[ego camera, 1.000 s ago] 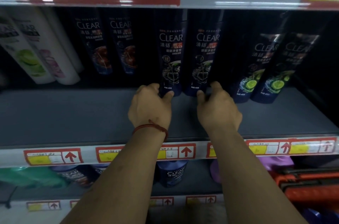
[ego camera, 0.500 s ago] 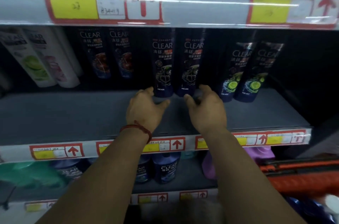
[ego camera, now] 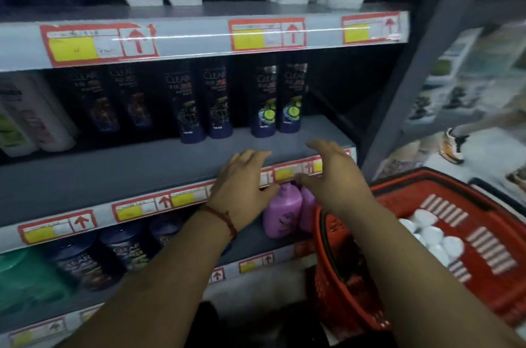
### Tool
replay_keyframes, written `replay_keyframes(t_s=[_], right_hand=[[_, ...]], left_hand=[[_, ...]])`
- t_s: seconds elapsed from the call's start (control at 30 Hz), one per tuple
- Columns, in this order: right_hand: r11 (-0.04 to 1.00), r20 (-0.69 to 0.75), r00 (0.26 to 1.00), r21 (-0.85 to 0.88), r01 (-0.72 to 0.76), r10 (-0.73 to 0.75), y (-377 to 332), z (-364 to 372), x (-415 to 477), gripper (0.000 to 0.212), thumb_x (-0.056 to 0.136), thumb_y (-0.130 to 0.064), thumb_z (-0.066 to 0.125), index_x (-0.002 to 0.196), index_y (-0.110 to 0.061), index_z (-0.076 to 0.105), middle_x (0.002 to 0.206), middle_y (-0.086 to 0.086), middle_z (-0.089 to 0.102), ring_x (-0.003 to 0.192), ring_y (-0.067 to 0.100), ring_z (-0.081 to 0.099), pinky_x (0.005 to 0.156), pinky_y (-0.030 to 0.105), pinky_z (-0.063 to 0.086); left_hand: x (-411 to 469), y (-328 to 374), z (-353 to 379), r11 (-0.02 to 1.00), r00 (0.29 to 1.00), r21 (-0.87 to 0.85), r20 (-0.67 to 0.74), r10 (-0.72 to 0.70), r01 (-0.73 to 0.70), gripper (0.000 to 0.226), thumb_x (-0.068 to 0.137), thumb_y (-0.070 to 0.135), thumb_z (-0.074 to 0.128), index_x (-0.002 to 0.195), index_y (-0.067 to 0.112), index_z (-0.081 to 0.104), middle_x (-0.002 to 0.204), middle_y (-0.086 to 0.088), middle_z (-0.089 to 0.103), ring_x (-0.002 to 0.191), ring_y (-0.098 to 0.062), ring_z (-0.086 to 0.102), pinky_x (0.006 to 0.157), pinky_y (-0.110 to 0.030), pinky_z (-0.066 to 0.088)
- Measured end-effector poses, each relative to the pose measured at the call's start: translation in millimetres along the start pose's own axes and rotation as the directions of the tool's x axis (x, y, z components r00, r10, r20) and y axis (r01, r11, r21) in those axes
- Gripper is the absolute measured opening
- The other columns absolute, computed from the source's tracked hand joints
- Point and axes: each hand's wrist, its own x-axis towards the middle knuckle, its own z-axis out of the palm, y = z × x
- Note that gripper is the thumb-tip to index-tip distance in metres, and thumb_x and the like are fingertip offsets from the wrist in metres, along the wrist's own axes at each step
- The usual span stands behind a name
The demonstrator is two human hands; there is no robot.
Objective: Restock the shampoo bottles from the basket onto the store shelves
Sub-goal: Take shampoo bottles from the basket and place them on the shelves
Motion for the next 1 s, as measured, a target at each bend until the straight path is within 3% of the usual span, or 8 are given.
replay_keyframes(t_s=[0.23, 0.37, 0.47, 0.7, 0.8, 1.0], right_hand=[[0.987, 0.060, 0.987, -0.056, -0.149, 0.152, 68, -44, -49, 0.077, 0.073, -0.023, 0.087, 0.141, -0.012, 0.054, 0.139, 0.012, 0.057, 0.126, 0.028, 0.056, 0.097, 0.025, 0.037], [0.957, 0.124, 0.954, -0.136, -0.255, 0.272, 117, -68, -76, 0.080, 0.071, -0.027, 0.088, 0.142, -0.016, 0.053, 0.142, 0.008, 0.057, 0.127, 0.026, 0.055, 0.099, 0.026, 0.039], [0.918, 0.160, 0.906, -0.134, -0.374, 0.392, 155, -86, -99, 0.078, 0.072, -0.023, 0.089, 0.141, -0.017, 0.054, 0.140, 0.006, 0.059, 0.125, 0.026, 0.057, 0.097, 0.028, 0.043], [0.844, 0.276, 0.799, -0.223, -0.488, 0.535, 224, -84, -131, 0.085, 0.070, -0.019, 0.089, 0.144, -0.022, 0.049, 0.139, 0.009, 0.057, 0.122, 0.027, 0.056, 0.092, 0.029, 0.047], [0.829, 0.296, 0.775, -0.223, -0.513, 0.559, 248, -72, -132, 0.084, 0.072, -0.017, 0.088, 0.146, -0.021, 0.047, 0.141, 0.009, 0.056, 0.123, 0.027, 0.056, 0.094, 0.029, 0.046], [0.807, 0.306, 0.750, -0.306, -0.506, 0.586, 294, -46, -127, 0.079, 0.079, -0.016, 0.082, 0.148, -0.020, 0.044, 0.143, 0.010, 0.048, 0.127, 0.029, 0.052, 0.102, 0.034, 0.045]], left_hand=[[3, 55, 42, 0.985, 0.975, -0.052, 0.146, 0.168, -0.162, 0.073, 0.072, 0.053, 0.064, 0.135, 0.017, 0.054, 0.128, -0.008, 0.058, 0.116, -0.030, 0.052, 0.101, -0.038, 0.042], [12, 89, 72, 0.968, 0.944, -0.124, 0.228, 0.240, -0.216, 0.072, 0.075, 0.050, 0.076, 0.136, 0.020, 0.053, 0.132, -0.004, 0.055, 0.121, -0.024, 0.051, 0.104, -0.030, 0.038], [17, 114, 101, 0.948, 0.916, -0.182, 0.263, 0.303, -0.261, 0.064, 0.077, 0.043, 0.079, 0.131, 0.018, 0.056, 0.121, -0.006, 0.060, 0.112, -0.022, 0.055, 0.097, -0.027, 0.040], [17, 158, 186, 0.901, 0.760, -0.170, 0.488, 0.429, -0.400, 0.050, 0.077, 0.032, 0.074, 0.122, 0.017, 0.060, 0.114, -0.008, 0.057, 0.111, -0.028, 0.055, 0.097, -0.036, 0.043], [16, 156, 220, 0.908, 0.708, -0.104, 0.592, 0.385, -0.406, 0.053, 0.080, 0.030, 0.073, 0.127, 0.017, 0.055, 0.117, -0.010, 0.053, 0.112, -0.031, 0.053, 0.099, -0.037, 0.041], [25, 146, 279, 0.951, 0.664, 0.100, 0.737, 0.128, -0.294, 0.069, 0.080, 0.035, 0.075, 0.138, 0.018, 0.042, 0.138, -0.017, 0.037, 0.127, -0.038, 0.047, 0.109, -0.035, 0.036]])
